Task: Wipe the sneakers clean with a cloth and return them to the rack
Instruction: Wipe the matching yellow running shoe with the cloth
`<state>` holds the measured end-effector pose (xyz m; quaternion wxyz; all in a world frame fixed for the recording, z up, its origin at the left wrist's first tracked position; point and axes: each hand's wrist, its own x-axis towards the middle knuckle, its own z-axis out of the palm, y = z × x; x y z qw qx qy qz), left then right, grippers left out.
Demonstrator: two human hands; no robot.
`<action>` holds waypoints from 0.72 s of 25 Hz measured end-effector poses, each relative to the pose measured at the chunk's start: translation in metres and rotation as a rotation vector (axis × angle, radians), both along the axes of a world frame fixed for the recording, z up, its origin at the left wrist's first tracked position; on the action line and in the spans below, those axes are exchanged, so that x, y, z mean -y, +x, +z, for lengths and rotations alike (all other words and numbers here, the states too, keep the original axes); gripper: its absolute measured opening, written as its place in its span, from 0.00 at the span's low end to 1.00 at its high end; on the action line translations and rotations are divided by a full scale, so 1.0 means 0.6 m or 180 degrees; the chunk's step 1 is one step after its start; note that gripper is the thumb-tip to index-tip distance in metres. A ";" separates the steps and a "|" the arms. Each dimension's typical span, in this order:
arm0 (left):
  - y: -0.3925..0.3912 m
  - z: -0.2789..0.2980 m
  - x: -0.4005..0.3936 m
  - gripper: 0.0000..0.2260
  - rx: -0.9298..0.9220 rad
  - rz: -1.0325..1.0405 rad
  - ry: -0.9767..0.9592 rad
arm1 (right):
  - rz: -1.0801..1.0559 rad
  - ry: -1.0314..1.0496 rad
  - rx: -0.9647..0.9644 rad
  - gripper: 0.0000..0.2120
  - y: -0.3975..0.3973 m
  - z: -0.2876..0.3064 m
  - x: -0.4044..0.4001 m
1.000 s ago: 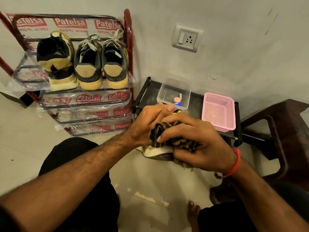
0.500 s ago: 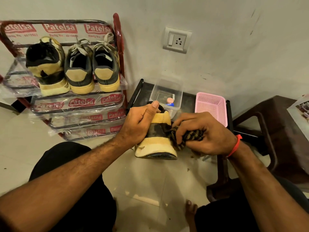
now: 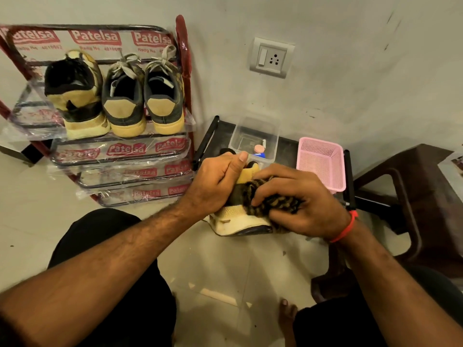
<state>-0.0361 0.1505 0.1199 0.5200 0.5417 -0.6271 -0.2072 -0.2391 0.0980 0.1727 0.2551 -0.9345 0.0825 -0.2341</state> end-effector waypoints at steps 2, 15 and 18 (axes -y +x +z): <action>-0.003 0.009 -0.006 0.16 0.0093 -0.0031 0.0232 | -0.0327 -0.0277 -0.0271 0.11 -0.022 -0.004 0.029; 0.006 0.021 0.000 0.15 0.0340 -0.0165 0.1074 | -0.1725 0.0413 0.1034 0.15 0.015 0.001 -0.014; 0.013 0.008 0.001 0.23 0.0599 -0.0329 0.0641 | -0.1981 0.0207 0.0880 0.18 0.019 -0.021 -0.011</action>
